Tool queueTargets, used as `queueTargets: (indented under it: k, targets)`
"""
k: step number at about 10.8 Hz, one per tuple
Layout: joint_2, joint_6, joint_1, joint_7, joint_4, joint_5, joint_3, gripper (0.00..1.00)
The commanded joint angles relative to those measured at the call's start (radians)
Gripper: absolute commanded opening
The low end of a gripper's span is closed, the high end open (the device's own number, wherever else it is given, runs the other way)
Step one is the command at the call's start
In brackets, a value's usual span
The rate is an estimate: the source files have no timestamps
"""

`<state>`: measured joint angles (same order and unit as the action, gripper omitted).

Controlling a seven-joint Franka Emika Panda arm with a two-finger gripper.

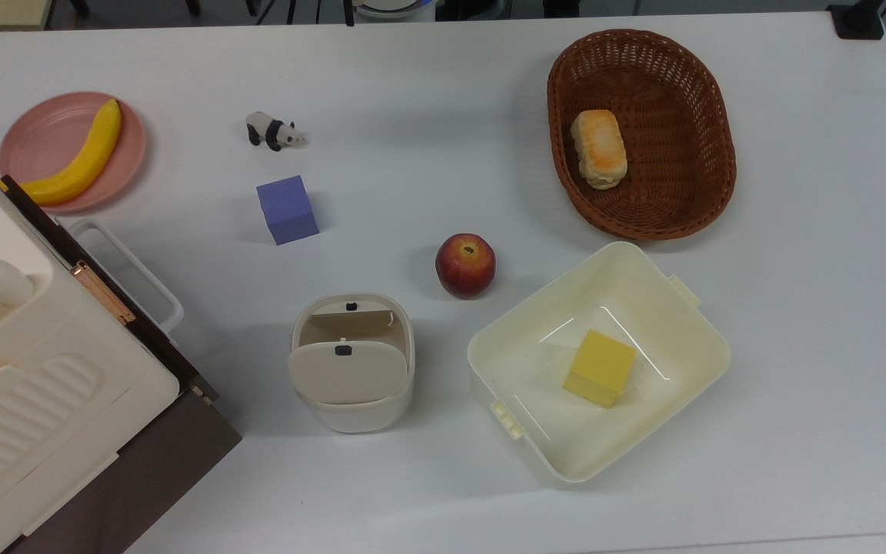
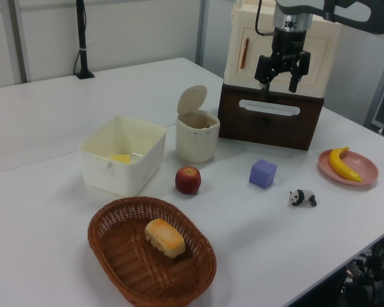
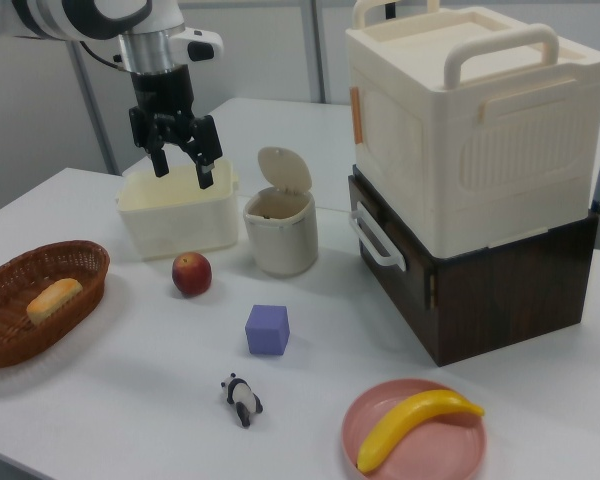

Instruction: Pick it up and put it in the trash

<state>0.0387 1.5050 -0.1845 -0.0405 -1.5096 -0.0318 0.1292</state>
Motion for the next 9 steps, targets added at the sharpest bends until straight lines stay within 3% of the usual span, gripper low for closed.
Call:
queueTargets:
  k: [1,4,5,7,9]
  targets:
    - [-0.025,0.021,0.007,0.024,-0.03,0.027,-0.013,1.0]
    - [-0.028,0.023,0.013,0.019,-0.032,0.03,-0.016,1.0]
    - [-0.028,0.023,0.051,0.016,-0.034,0.029,-0.052,1.0]
    - [-0.026,0.023,0.189,0.019,-0.031,0.029,-0.192,1.0]
    - [-0.026,0.023,0.197,0.022,-0.032,0.029,-0.2,1.0]
